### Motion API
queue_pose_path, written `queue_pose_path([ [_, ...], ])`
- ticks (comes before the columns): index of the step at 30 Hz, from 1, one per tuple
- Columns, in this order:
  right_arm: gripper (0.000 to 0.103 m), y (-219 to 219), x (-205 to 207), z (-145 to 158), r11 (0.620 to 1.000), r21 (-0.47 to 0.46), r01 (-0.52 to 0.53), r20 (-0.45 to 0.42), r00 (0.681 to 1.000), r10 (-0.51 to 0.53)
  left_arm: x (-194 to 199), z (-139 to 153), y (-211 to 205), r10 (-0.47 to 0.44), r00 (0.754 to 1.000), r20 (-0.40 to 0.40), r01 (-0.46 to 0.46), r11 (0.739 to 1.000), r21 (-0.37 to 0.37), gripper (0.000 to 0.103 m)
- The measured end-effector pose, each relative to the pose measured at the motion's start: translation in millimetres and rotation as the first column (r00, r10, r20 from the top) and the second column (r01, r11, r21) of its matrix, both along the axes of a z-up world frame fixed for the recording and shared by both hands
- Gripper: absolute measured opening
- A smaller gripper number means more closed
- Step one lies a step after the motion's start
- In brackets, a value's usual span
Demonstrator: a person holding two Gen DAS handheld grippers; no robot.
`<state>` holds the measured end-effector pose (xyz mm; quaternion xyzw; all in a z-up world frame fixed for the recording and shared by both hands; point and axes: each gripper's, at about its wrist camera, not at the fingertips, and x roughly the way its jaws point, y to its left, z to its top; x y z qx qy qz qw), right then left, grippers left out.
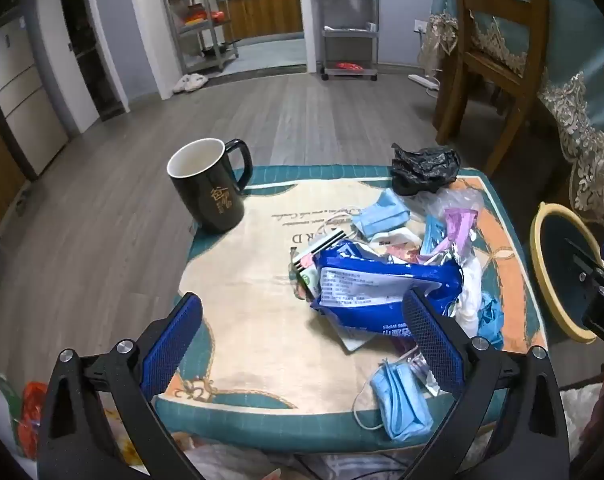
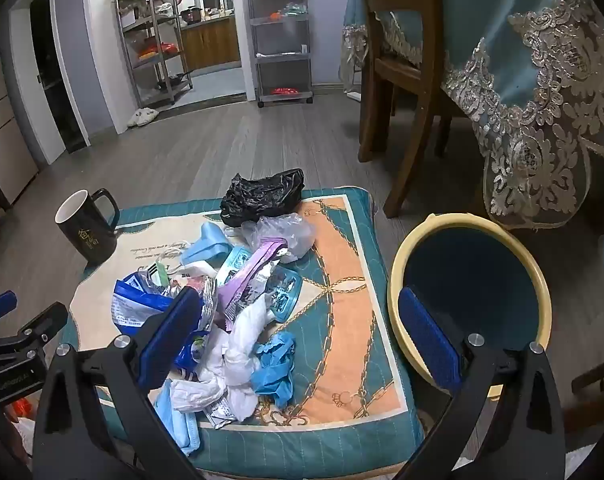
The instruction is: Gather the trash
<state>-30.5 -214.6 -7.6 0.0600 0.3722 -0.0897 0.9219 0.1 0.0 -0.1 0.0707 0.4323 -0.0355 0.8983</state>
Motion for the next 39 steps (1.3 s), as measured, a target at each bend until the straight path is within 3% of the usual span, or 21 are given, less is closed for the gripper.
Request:
queue_pose_path([
  [39,0.098,0.1,0.2,-0.7,1.0,-0.016,0.001,0.003,1.0,-0.001,1.7,3.2,-1.3,0.013,1.0,0.003,-0.013,1.0,-0.001,0.099],
])
